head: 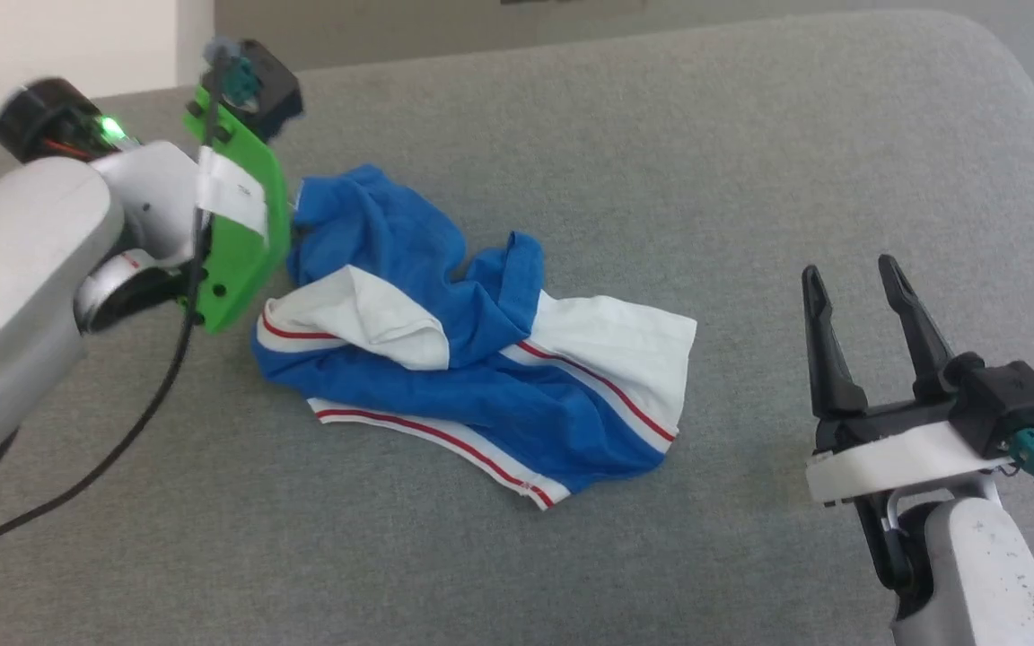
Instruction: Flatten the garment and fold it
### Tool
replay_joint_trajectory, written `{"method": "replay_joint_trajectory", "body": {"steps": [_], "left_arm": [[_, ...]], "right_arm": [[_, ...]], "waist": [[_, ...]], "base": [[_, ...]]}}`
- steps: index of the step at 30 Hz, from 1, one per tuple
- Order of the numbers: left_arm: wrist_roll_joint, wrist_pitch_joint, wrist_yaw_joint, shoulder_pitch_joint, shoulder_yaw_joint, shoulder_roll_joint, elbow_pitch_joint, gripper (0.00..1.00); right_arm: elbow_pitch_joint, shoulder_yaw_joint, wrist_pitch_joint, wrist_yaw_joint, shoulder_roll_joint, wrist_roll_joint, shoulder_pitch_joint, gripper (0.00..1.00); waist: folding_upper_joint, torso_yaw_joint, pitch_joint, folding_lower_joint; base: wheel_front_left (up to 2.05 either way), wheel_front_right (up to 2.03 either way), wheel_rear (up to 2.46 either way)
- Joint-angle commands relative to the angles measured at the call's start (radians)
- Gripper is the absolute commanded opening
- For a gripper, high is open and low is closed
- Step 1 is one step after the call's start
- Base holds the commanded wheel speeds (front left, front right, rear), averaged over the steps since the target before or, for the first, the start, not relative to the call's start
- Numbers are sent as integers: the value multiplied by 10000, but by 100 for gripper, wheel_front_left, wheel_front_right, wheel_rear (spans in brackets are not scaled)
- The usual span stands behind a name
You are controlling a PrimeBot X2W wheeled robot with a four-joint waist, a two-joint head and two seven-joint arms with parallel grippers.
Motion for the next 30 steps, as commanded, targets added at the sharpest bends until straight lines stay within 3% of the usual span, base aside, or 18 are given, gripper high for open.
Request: {"method": "replay_joint_trajectory", "body": {"steps": [1, 8, 12, 16, 17, 18, 25, 30], "left_arm": [[-60, 465, -25, 230, -14, 37, -271, 100], [403, 2063, -25, 1007, -14, 137, -1136, 100], [885, 2442, -25, 1381, -14, 186, -1000, 100], [918, 2071, -25, 1515, -14, 244, -547, 100], [935, 1943, -25, 1536, -14, 236, -446, 39], [925, 1865, -25, 1598, -14, 240, -347, 0], [370, 1056, -25, 1692, -14, 301, -521, 0], [177, -28, -25, 1869, -14, 824, -1429, 0]], "right_arm": [[29, -15, -49, -15, 5, -63, 141, 100], [19, 59, -49, -15, 5, -9, 70, 100], [14, 159, -49, -15, 5, 55, -9, 100], [11, 111, -49, -15, 5, 70, -46, 100], [8, 95, -49, -15, 5, 68, -38, 100], [10, 82, -49, -15, 5, 66, -26, 100], [61, -147, -49, -15, 5, -18, 190, 100], [98, -264, -49, -15, 5, -110, 478, 100]], "waist": [[-1, 100, -165, -1], [-1, -81, -82, -1], [-1, -271, 46, -1], [-1, -438, 149, -1], [-1, -452, 154, -1], [-1, -467, 154, -1], [-1, -264, -151, -1], [-1, 167, -681, -1]], "base": [[0, 0, 0], [0, 0, 0], [0, 0, 0], [0, 0, 0], [0, 0, 0], [0, 0, 0], [0, 0, 0], [0, 0, 0]]}}
